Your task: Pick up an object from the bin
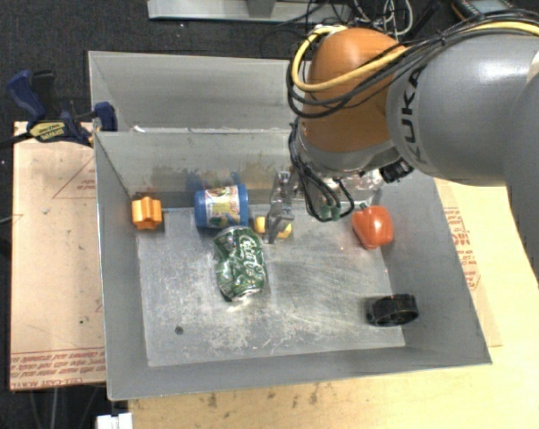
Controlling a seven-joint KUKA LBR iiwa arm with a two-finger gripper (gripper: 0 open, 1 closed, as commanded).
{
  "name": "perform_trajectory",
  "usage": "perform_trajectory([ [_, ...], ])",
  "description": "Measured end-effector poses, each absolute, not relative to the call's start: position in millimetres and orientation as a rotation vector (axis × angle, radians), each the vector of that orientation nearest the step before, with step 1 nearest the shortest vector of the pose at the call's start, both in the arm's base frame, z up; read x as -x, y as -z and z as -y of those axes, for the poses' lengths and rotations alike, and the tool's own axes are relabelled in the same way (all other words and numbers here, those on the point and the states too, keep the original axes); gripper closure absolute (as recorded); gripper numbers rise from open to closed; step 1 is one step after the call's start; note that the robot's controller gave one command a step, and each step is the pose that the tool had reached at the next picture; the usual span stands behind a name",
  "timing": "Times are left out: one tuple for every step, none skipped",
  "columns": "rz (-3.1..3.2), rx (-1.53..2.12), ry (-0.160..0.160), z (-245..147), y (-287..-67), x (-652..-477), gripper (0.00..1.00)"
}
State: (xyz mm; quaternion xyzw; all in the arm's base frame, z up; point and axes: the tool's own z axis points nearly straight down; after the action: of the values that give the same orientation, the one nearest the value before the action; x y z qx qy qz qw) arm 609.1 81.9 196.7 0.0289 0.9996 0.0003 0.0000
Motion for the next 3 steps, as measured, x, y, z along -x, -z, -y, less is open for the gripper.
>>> perform_trajectory([
  [-3.136, -0.067, 0.000, -127, -192, -602.5, 1.00],
  [-3.139, -0.108, -0.007, -161, -194, -595.8, 1.00],
  [-3.132, -0.223, -0.002, -152, -193, -584.3, 1.00],
])
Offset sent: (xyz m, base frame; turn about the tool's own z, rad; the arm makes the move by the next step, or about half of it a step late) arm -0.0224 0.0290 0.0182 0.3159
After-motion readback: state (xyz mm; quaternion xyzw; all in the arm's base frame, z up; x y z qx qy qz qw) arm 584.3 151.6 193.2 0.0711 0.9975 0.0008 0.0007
